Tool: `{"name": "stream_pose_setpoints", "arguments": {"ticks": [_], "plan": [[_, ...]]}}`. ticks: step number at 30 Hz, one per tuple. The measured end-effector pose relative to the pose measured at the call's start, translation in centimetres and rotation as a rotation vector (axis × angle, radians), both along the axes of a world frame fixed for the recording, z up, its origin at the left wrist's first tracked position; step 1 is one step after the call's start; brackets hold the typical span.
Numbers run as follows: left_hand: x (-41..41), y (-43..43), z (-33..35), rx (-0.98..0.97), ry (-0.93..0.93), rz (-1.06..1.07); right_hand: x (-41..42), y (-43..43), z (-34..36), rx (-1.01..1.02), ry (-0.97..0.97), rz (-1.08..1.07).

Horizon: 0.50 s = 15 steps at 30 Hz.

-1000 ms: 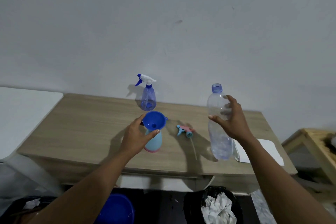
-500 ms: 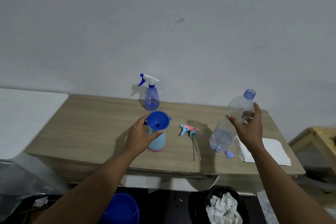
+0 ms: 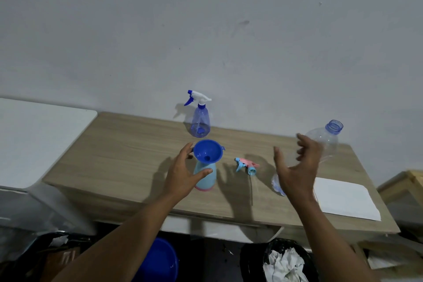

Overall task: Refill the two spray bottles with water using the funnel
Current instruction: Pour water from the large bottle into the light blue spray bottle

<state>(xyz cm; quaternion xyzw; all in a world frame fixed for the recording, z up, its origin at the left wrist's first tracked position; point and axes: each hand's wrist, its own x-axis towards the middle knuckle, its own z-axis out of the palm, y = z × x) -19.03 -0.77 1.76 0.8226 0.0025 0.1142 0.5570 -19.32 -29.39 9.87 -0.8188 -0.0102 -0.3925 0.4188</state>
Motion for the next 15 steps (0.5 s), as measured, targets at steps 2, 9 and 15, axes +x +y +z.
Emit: {"name": "stream_pose_setpoints", "arguments": {"ticks": [2, 9, 15], "plan": [[-0.3, 0.1, -1.5, -0.018, 0.034, 0.026, 0.9, 2.0, 0.1, 0.026, 0.143, 0.146], [-1.1, -1.0, -4.8, -0.027, 0.181, 0.036, 4.5, 7.8, -0.7, -0.097, 0.704, 0.623], [-0.3, -1.2, -5.5, -0.1, 0.217, 0.029, 6.5, 9.8, -2.1, -0.233, 0.776, 0.757]]}}
